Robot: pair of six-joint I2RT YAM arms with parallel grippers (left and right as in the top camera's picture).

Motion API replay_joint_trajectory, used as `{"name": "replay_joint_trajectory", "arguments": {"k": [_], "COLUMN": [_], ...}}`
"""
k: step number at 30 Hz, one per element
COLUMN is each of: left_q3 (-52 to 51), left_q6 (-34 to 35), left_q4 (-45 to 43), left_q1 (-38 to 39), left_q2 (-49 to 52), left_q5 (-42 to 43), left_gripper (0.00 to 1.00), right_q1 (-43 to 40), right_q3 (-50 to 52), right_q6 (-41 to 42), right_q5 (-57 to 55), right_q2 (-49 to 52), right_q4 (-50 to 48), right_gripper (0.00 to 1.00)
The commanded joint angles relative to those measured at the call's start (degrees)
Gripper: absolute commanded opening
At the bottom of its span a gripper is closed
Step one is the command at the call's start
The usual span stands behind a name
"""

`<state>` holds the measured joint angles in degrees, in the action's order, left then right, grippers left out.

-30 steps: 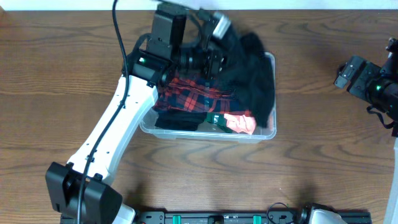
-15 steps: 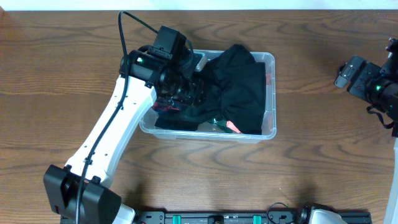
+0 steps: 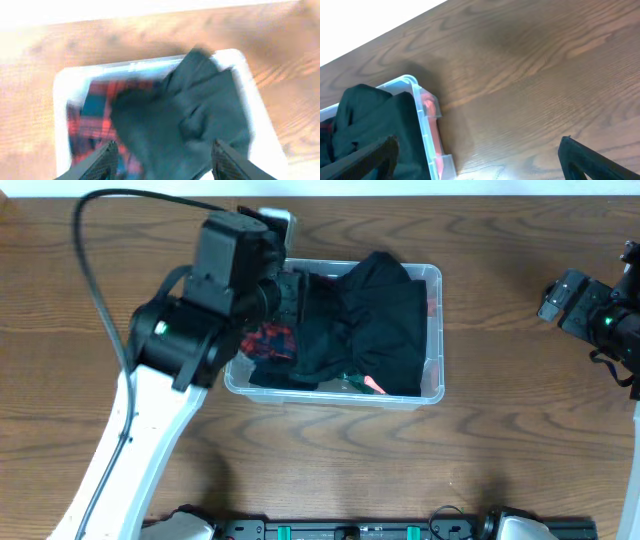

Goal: Pack container
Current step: 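Carry the black garment into the bin over the plaid shirt, release, then press and tuck the black garment down into the bin with left gripper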

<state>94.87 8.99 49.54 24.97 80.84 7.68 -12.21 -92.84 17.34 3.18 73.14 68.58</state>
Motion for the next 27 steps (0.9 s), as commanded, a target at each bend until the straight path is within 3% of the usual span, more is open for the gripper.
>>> {"name": "replay_joint_trajectory", "arguments": {"k": [1, 6, 17, 22, 27], "left_q3": [-0.48, -1.38, -1.38, -1.11, 2.27], "left_q6": [-2.36, -3.54, 1.64, 2.05, 2.05], "left_q4": [-0.26, 0.52, 2.03, 4.09, 5.35], "left_q1": [2.84, 3.69, 3.61, 3.74, 4.0], "left_q2": [3.58, 14.23, 38.16, 39.5, 31.74], "left_q5": [0.59, -0.11, 0.31, 0.87, 0.87], "left_gripper": [0.59, 0.6, 0.6, 0.6, 0.6], "right_q1": [-0.24, -0.24, -0.24, -0.24, -0.24], "right_q3": [0.0, 0.0, 0.0, 0.0, 0.0], "right_q6": [0.2, 0.2, 0.2, 0.2, 0.2], "right_q5": [0.02, 0.02, 0.02, 0.02, 0.02], "right_q2": [0.15, 0.15, 0.15, 0.15, 0.15], "right_q4": [0.07, 0.07, 0.04, 0.07, 0.04], "right_gripper": [0.99, 0.99, 0.99, 0.99, 0.99]}}
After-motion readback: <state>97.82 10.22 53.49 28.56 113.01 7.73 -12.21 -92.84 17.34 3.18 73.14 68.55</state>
